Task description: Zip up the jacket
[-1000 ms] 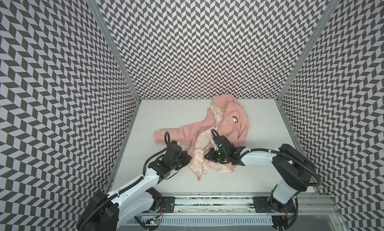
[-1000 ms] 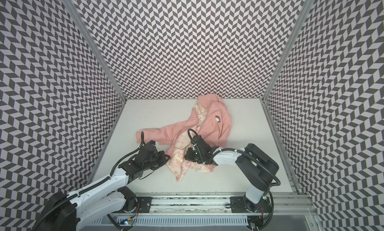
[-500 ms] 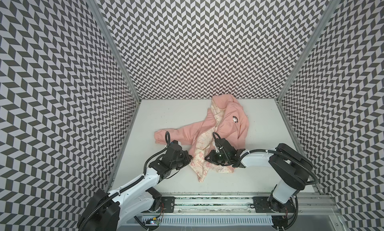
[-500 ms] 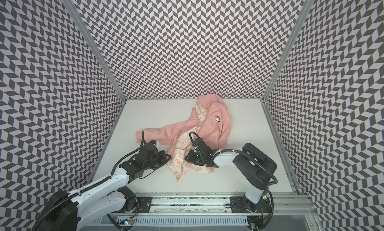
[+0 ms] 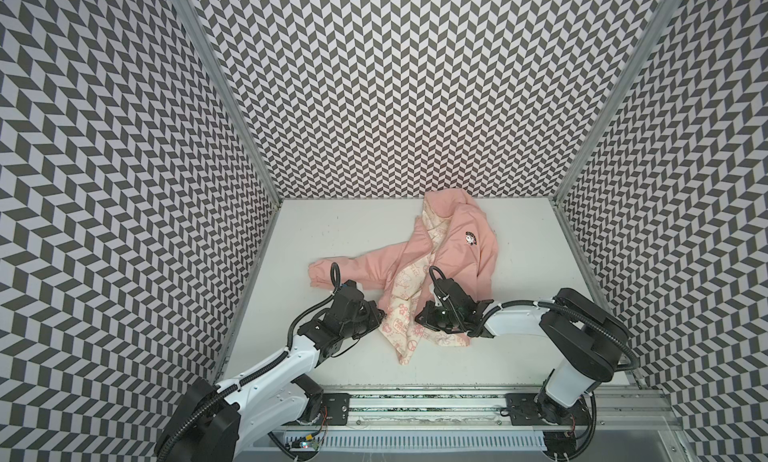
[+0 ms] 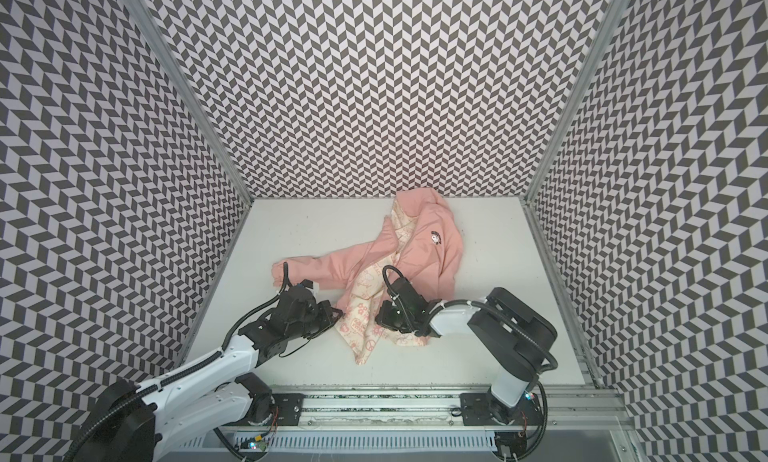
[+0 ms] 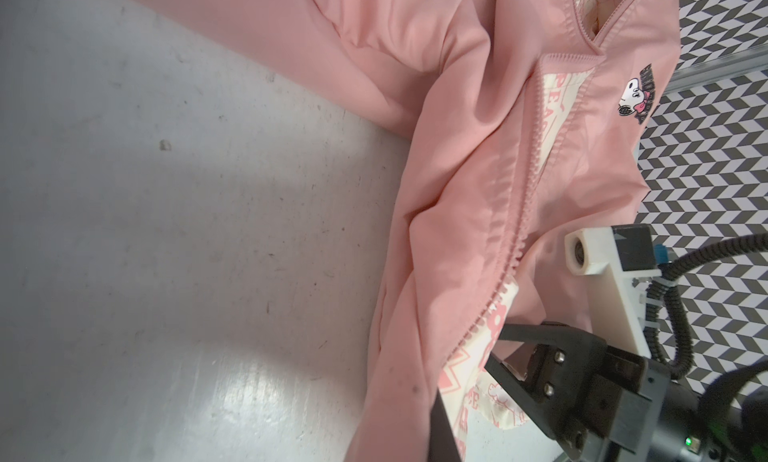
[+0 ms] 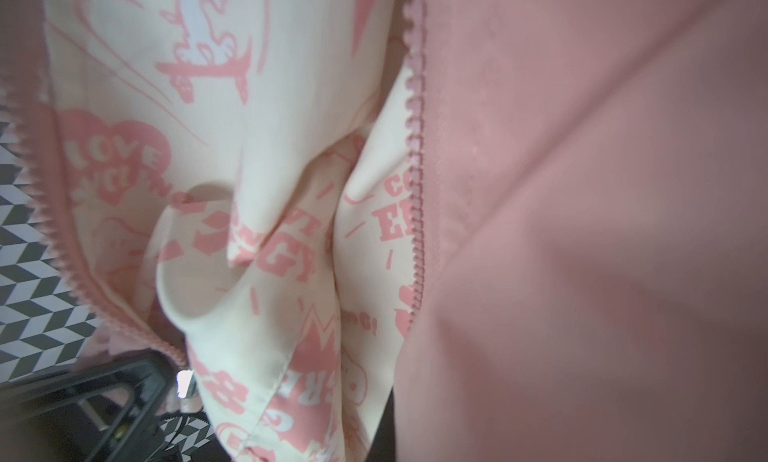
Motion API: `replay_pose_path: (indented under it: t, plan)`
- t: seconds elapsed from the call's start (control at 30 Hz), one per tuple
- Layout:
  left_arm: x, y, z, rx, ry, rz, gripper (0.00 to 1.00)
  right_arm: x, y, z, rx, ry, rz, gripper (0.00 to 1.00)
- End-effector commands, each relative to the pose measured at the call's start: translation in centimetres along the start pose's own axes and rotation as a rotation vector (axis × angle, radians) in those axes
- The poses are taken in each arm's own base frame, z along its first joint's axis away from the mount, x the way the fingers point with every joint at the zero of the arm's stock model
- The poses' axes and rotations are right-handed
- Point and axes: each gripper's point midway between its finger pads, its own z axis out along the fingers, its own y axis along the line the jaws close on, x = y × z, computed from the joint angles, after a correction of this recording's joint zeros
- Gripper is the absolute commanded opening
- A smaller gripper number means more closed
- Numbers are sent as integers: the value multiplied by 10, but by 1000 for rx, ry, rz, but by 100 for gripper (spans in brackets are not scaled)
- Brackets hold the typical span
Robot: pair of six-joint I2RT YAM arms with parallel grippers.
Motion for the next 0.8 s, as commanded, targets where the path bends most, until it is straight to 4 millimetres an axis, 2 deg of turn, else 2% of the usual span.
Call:
replay_pose_path:
  t: [0.0,0.13,0.23,0.37,0.47,0.57,0.7,0.77]
  plan:
    - [-2,-5,-1,21,-9,11,0,-9,9,-7,-34,-39,1,1]
    - [-7,-19,-3,66,-9,52,0,-17,26,-19,-77,-55,-35,0]
    - [-14,-45,-8,140,-13,117,0,-27,40,-36,-78,-77,-79,0]
    - [-30,-80,-19,218,-47,207,0,-50,46,-63,-5,-145,-150,0]
    - [-42,-104,-27,250,-73,263,0,-66,42,-84,89,-190,-195,0]
    - [-56,-119,-31,238,-92,302,0,-84,33,-104,193,-258,-205,0]
    - [-83,-114,-26,80,-144,264,0,-110,15,-133,309,-334,-178,0]
    - [-84,-127,-24,119,-128,313,0,-119,12,-141,292,-334,-185,0]
